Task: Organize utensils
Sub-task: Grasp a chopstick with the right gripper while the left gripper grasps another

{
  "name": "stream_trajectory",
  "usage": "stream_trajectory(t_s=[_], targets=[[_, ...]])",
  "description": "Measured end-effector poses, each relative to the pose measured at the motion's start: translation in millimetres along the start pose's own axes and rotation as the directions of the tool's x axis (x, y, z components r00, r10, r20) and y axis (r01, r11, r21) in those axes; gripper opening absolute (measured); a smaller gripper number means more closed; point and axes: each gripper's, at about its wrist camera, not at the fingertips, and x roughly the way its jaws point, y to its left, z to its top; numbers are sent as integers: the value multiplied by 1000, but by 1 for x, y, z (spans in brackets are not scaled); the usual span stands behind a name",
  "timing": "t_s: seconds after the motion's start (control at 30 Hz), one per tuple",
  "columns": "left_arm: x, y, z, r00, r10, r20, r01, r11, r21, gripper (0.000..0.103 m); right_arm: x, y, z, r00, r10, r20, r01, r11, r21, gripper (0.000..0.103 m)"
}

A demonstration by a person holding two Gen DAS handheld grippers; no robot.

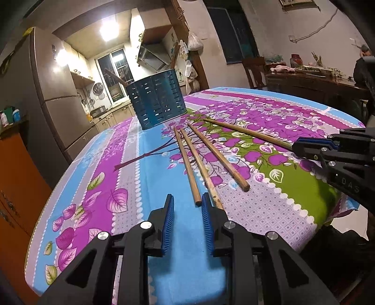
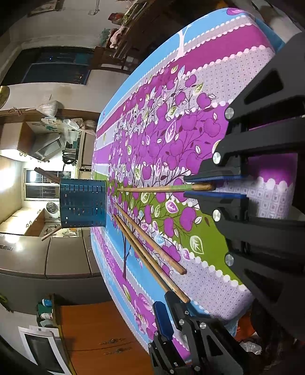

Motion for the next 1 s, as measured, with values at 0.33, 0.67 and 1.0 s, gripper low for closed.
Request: stream_trajectory(t_s=[0.33, 0.67, 1.0], targets=[[-16, 4, 4, 999, -19, 47, 19, 1000, 0, 26, 0, 0, 0, 1000, 4, -2, -4, 1000, 0, 6], [4, 2, 6, 1000, -27, 12, 27, 1000, -15, 26, -1, -3, 1, 1000, 13, -4, -13, 1000, -2, 6], [7, 3, 1, 998, -56, 5, 56, 998, -42, 9, -1, -2, -2, 1000, 12, 17, -12, 1000, -9, 6]])
